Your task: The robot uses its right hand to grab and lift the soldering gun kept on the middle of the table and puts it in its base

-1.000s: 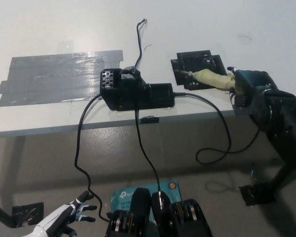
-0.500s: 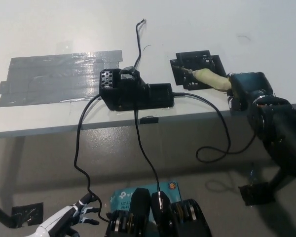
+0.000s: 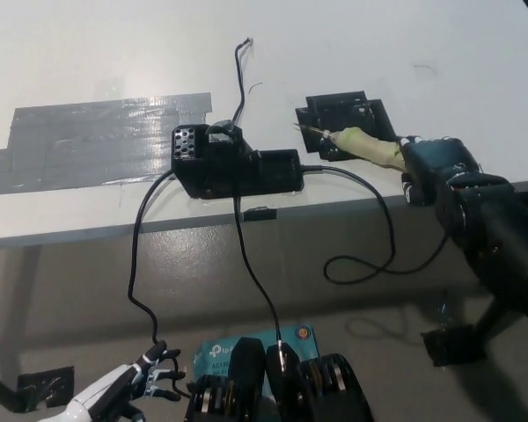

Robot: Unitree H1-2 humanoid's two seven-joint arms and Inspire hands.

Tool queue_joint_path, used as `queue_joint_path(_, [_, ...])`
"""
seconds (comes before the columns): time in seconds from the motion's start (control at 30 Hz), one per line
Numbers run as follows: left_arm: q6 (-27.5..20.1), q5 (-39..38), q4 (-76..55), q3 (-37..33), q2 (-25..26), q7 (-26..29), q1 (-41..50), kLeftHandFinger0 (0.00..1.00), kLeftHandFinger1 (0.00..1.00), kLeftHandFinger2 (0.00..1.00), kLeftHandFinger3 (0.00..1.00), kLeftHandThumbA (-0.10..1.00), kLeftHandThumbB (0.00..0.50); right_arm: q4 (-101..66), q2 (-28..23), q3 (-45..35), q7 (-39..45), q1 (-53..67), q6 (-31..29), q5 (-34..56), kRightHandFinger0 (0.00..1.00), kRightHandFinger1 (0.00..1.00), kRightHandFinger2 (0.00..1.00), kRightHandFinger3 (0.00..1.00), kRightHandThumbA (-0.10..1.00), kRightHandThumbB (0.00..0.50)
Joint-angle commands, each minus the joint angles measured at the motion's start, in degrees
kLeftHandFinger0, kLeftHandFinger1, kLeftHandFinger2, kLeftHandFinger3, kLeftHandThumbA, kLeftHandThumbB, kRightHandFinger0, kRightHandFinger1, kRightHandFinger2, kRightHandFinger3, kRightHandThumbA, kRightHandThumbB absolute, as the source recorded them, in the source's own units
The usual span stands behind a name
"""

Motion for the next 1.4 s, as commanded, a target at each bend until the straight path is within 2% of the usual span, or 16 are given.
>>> queue_joint_path(0.0, [0.7,-2.2,-0.3,-0.4,2.8,-2.7,-2.1,1.0,0.77,0.85,0.97,1.0,0.5,3.0,0.0,4.0,14.1,3.0,0.2,0.6,0.56,0.69,0.85,1.0,-0.1,0.205])
queue_joint_path(0.07, [0.7,-2.2,-0.4,-0.6,2.8,-2.5,-2.1,1.0,0.77,0.85,0.97,1.0,0.498,3.5,0.3,4.1,13.2,3.3,0.5,0.5,0.35,0.5,0.68,0.98,-0.1,0.138])
queue_joint_path(0.1, [0.7,-1.7,-0.8,-0.8,2.8,-2.4,-2.0,1.0,0.79,0.84,0.96,1.0,0.491,3.1,0.3,7.0,11.6,3.4,0.1,-3.4,0.08,0.22,0.37,0.63,-0.1,0.225])
queue_joint_path(0.13, [0.7,-2.0,-0.7,-0.7,2.8,-2.5,-2.0,1.0,0.79,0.83,0.96,1.0,0.492,3.3,0.5,7.9,11.2,3.4,0.4,-4.5,0.01,0.2,0.34,0.74,-0.1,0.187])
queue_joint_path(0.2, [0.7,-2.4,-0.5,-0.6,2.8,-2.6,-2.0,1.0,0.78,0.81,0.95,1.0,0.498,3.1,0.6,9.6,10.0,3.8,1.2,-6.5,0.0,0.3,0.49,0.89,-0.1,0.123])
queue_joint_path(0.23, [0.7,-2.8,-0.4,-0.8,3.0,-2.9,-2.1,1.0,0.78,0.83,0.96,1.0,0.5,3.1,0.5,11.3,9.4,3.9,2.1,-8.6,0.0,0.34,0.62,1.0,-0.05,0.004])
queue_joint_path(0.37, [0.7,-2.9,-0.1,-1.1,3.4,-3.3,-2.6,1.0,0.76,0.82,0.95,1.0,0.49,0.6,-1.2,10.7,4.0,5.6,0.0,-9.1,0.14,0.52,0.8,1.0,0.06,0.0])
queue_joint_path(0.4, [0.7,-2.9,-0.1,-1.2,3.5,-3.4,-2.7,1.0,0.76,0.81,0.95,1.0,0.49,0.4,-1.3,10.6,3.6,5.7,-0.1,-9.2,0.15,0.53,0.8,1.0,0.08,0.0])
queue_joint_path(0.47, [0.7,-2.9,0.1,-1.3,3.4,-3.1,-2.7,1.0,0.75,0.8,0.95,1.0,0.5,-1.2,-2.2,8.9,-2.2,7.2,-1.6,-9.5,0.01,0.38,0.63,0.68,0.08,0.0])
queue_joint_path(0.57, [0.7,-2.9,0.2,-1.3,3.4,-3.0,-2.6,1.0,0.77,0.78,0.94,1.0,0.5,-2.3,-2.4,6.8,-6.4,8.2,-2.3,-9.5,0.0,0.35,0.64,0.48,0.07,0.0])
queue_joint_path(0.73, [0.7,-2.9,0.9,-1.6,3.4,-3.1,-2.7,1.0,0.79,0.8,0.95,1.0,0.5,-1.5,-1.4,4.7,-5.1,8.2,-1.6,-8.9,0.0,0.39,0.72,0.53,0.33,0.0])
queue_joint_path(0.9, [0.7,-2.7,0.8,-1.7,3.6,-2.9,-2.4,1.0,0.79,0.8,0.96,1.0,0.476,-2.1,-0.8,-0.2,-9.0,9.4,-4.5,-5.9,0.0,0.33,0.66,0.34,-0.07,0.0])
queue_joint_path(1.03, [0.7,-2.7,0.7,-1.8,3.9,-2.9,-2.4,1.0,0.79,0.79,0.96,1.0,0.46,-1.9,-0.5,-5.4,-17.4,10.8,-8.1,-4.3,0.0,0.26,0.58,0.12,-0.1,0.0])
queue_joint_path(1.2, [0.7,-3.0,0.6,-1.8,4.2,-3.0,-2.1,1.0,0.76,0.77,0.97,1.0,0.454,-3.0,0.2,-11.1,-22.8,12.1,-9.7,-3.0,0.0,0.27,0.62,0.49,-0.1,0.037])
queue_joint_path(1.27, [0.7,-2.9,0.6,-1.8,4.3,-2.7,-1.9,1.0,0.79,0.78,0.98,1.0,0.464,-3.2,0.5,-13.3,-26.3,12.4,-10.7,-2.6,0.0,0.12,0.48,0.59,-0.1,0.032])
queue_joint_path(1.37, [0.7,-2.6,0.4,-1.9,4.5,-2.6,-1.8,1.0,0.81,0.78,1.0,1.0,0.45,-3.0,0.8,-15.7,-27.9,12.2,-12.1,-1.3,0.0,0.08,0.45,0.33,-0.1,0.001])
